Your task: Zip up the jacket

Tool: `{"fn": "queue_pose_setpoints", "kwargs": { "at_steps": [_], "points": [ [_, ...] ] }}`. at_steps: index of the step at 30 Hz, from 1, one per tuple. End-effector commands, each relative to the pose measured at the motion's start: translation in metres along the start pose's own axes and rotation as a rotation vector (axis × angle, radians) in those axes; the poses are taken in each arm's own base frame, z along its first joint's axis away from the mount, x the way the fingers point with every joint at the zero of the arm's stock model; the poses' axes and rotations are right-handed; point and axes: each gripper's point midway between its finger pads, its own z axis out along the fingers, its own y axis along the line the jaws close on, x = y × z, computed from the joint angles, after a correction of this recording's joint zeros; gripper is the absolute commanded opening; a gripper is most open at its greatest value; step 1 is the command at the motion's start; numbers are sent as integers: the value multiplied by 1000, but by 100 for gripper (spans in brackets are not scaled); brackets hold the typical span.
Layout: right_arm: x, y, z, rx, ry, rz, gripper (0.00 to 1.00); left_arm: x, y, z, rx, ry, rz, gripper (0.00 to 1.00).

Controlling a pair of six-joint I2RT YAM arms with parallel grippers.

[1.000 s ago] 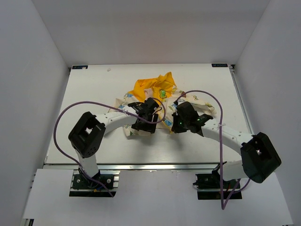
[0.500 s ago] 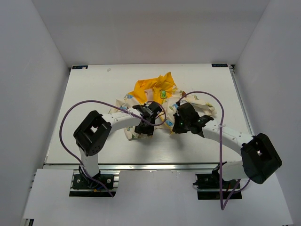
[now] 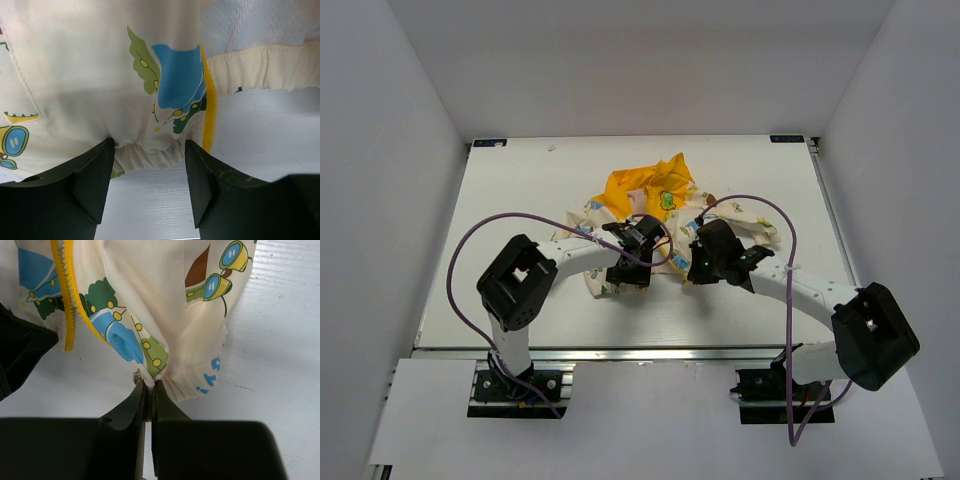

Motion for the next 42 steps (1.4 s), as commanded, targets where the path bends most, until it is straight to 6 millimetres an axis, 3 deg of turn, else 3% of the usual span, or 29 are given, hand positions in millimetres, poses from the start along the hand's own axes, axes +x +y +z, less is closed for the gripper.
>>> {"fn": "queue_pose_setpoints", "kwargs": {
  "at_steps": [1, 4, 8, 11, 15, 17, 18, 19, 26, 34, 36, 40, 42],
  "points": [
    [0, -5, 1, 22, -8, 15, 0, 1, -12, 2, 46, 8, -23, 68],
    [1, -6, 2, 26, -5, 20, 0, 5, -17, 6, 69, 19, -30, 67],
    [3, -9, 3, 41, -3, 27, 0, 14, -19, 18, 67, 54, -39, 58],
    [3, -10, 4, 46, -7, 29, 0, 19, -19, 27, 62, 77, -38, 40],
    [5, -11, 6, 46, -2, 31, 0, 23, -10, 30, 8, 89, -33, 31],
    [4, -9, 6, 32, -3, 25, 0, 16, -9, 24, 3, 69, -38, 16],
    [1, -6, 7, 21, -12, 23, 0, 13, -9, 21, 2, 58, -36, 4],
    [0, -6, 7, 15, -16, 22, 0, 9, -9, 18, 7, 45, -39, 0],
    [-3, -11, 16, -108, 3, 104, 0, -33, -7, -38, 53, -124, -64, 0],
    [-3, -41, 36, -4, 27, 150, 0, -72, 6, -119, 172, -346, -121, 5],
    [1, -43, 43, 6, 47, 152, 0, -77, 9, -129, 180, -379, -129, 6],
    [-11, -22, 35, -120, 0, 107, 0, -86, 13, -143, 206, -443, -159, 4],
    [-41, 5, 15, -268, -137, 52, 0, -93, 3, -151, 270, -483, -171, 1]
  ]
}}
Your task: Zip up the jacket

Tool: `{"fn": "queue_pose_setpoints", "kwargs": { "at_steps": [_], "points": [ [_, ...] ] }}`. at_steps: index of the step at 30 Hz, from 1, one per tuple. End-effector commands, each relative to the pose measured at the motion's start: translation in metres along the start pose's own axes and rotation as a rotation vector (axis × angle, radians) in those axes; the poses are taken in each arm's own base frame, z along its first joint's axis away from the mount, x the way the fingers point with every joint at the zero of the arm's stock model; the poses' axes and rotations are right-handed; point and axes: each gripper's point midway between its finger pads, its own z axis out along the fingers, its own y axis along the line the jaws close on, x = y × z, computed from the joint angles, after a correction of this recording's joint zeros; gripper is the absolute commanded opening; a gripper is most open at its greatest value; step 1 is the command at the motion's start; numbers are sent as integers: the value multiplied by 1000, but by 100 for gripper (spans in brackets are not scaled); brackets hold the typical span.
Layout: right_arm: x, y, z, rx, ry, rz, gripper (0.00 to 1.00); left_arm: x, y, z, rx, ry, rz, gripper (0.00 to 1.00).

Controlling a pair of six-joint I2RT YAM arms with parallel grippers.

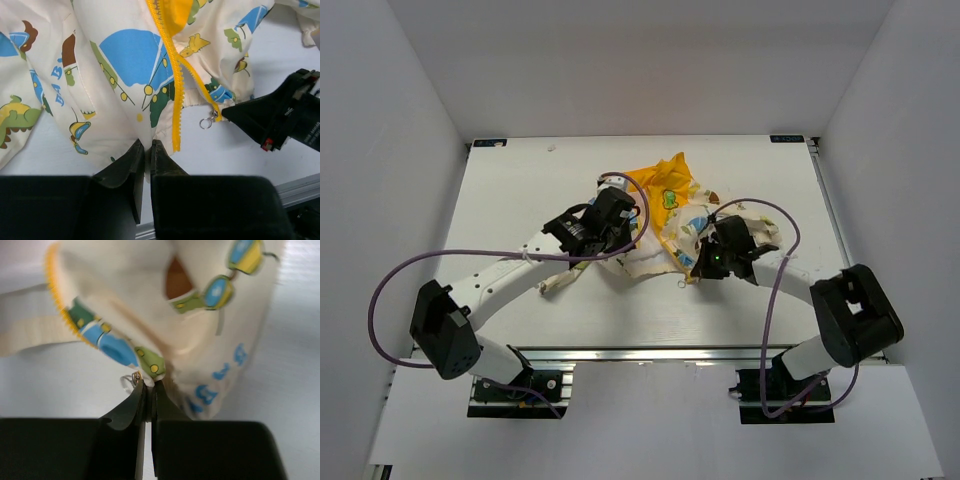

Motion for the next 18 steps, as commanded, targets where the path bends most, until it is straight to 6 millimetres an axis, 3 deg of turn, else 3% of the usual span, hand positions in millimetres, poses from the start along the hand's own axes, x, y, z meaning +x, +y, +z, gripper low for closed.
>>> {"fn": "queue_pose_setpoints", "kwargs": {
  "at_steps": [1, 4, 10, 11, 13, 14, 15, 16, 18],
  "points": [
    [-41, 53, -34, -264, -208, -128, 0, -16, -12, -3, 77, -90, -28, 0],
    [-70, 82, -65, -381, -369, -216, 0, -23, -22, -5, 139, -128, -33, 0],
    [-106, 124, -111, -564, -578, -317, 0, -49, -35, -10, 199, -240, -51, 0],
    [-110, 130, -116, -591, -592, -310, 0, -61, -45, -14, 247, -293, -54, 0],
    [-113, 140, -122, -650, -601, -292, 0, -61, -48, -15, 291, -328, -41, 0],
    [-118, 147, -129, -675, -621, -298, 0, -71, -56, -20, 336, -386, -47, 0],
    [-120, 149, -130, -683, -622, -295, 0, -65, -52, -16, 335, -387, -50, 0],
    [-124, 148, -127, -668, -623, -280, 0, -75, -57, -23, 369, -437, -60, 0],
    [-128, 149, -128, -668, -632, -279, 0, -72, -53, -22, 370, -453, -58, 0]
  ]
}}
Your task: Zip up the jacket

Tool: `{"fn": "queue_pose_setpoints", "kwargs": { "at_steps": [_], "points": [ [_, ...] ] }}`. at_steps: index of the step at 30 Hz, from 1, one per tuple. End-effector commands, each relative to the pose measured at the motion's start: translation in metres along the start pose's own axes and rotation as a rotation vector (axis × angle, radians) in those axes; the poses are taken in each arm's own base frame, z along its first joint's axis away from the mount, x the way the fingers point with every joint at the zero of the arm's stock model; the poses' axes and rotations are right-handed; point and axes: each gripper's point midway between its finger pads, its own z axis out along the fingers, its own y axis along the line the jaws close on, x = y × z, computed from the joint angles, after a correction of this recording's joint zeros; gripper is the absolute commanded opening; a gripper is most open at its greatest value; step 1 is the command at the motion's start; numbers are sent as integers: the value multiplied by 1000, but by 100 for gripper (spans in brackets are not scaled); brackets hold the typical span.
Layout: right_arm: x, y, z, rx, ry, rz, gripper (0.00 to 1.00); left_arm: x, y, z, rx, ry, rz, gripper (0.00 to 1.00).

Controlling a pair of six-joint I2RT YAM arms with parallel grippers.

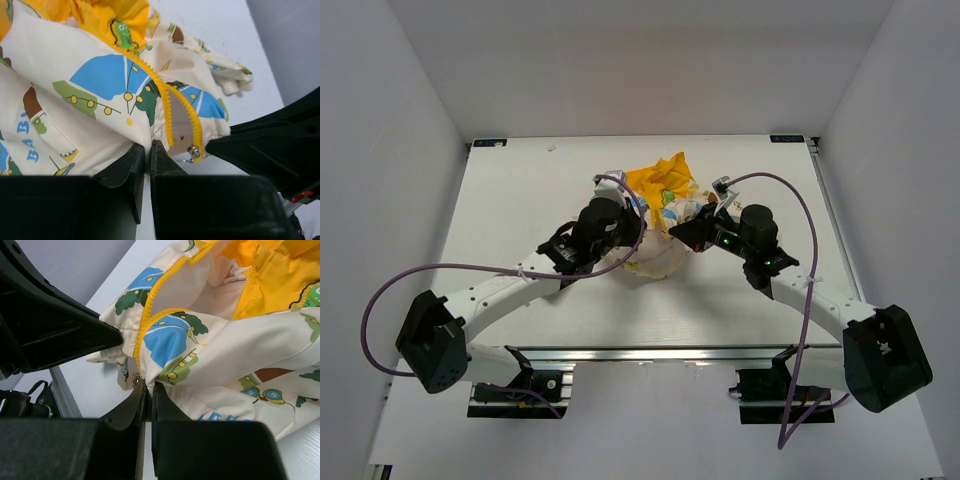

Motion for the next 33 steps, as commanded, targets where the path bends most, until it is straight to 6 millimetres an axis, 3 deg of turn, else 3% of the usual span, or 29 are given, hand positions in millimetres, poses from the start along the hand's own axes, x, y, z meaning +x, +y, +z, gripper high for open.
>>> {"fn": "queue_pose_setpoints", "kwargs": {
  "at_steps": [1, 3, 4, 12, 19, 28, 33],
  "points": [
    [-40, 21, 5, -79, -111, -39, 0, -47, -28, -14, 140, -196, -24, 0],
    [-39, 20, 6, -78, -112, -16, 0, -39, -22, -15, 142, -202, -24, 0],
    [-38, 20, 7, -78, -112, -9, 0, -47, -25, -19, 162, -240, -32, 0],
    [-37, 20, 10, -87, -132, 92, 0, -41, -19, -20, 176, -277, -39, 0],
    [-41, 27, 8, -132, -173, 111, 0, -47, -18, -25, 176, -313, -68, 0],
    [-33, 14, 13, -76, -141, 121, 0, -50, -19, -33, 201, -338, -97, 0],
    [-33, 19, 14, -108, -136, 121, 0, -47, -21, -30, 207, -322, -88, 0]
  ]
}}
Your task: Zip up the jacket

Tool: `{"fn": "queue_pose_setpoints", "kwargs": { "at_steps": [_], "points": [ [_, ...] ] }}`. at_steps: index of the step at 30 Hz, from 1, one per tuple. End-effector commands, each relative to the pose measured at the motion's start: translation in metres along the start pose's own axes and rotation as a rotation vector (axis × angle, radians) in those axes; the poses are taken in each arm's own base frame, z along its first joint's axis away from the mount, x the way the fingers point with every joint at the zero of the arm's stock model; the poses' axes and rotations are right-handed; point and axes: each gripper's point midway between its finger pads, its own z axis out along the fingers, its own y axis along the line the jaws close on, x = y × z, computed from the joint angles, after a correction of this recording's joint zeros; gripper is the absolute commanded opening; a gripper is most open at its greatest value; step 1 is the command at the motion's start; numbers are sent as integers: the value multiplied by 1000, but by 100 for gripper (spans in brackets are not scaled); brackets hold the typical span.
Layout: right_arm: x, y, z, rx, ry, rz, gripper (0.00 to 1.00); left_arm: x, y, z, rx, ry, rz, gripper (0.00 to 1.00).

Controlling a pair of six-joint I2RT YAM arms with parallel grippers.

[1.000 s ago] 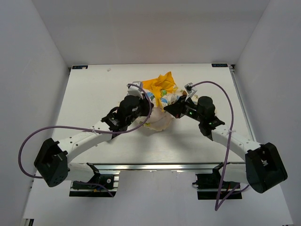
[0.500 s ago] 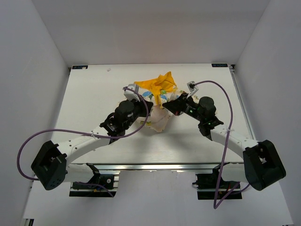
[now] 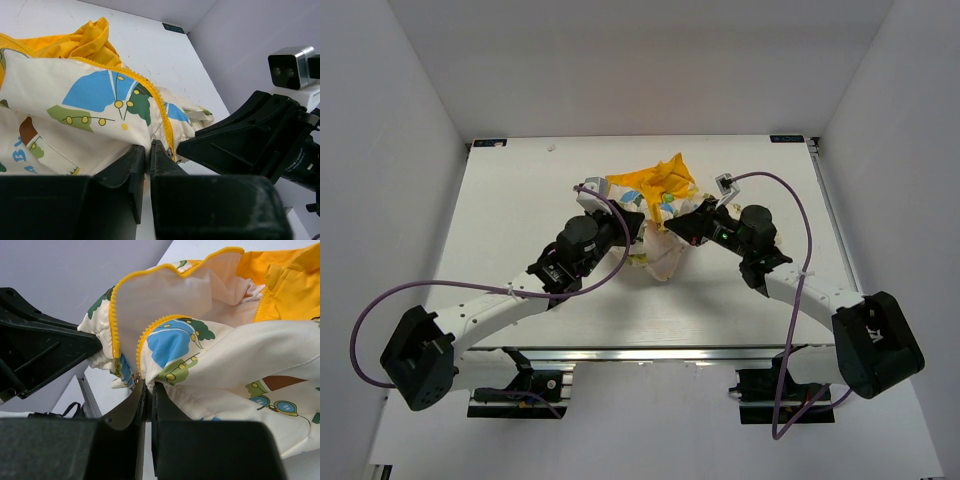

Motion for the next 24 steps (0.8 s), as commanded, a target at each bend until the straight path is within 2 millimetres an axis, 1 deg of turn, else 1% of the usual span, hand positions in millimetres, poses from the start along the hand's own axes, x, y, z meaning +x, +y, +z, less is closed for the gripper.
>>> {"fn": "queue_pose_setpoints", "kwargs": {
  "at_steps": [1, 5, 9, 12, 20, 24],
  "points": [
    [-17, 15, 2, -58, -52, -28, 0, -15, -10, -3, 37, -42, -17, 0],
    [-20, 16, 1, -54, -62, -35, 0, -12, -8, -2, 36, -43, -14, 0],
    [-20, 18, 0, -57, -61, -32, 0, -10, -2, -1, 11, -41, -7, 0],
    [-20, 17, 0, -55, -61, -28, 0, -8, -4, 0, 19, -36, -3, 0],
    [-26, 26, 0, -84, -77, -27, 0, -1, -1, 2, 14, -18, -4, 0],
    [-28, 27, -2, -79, -75, -30, 0, -1, -1, 2, 13, -19, -7, 0]
  ]
}}
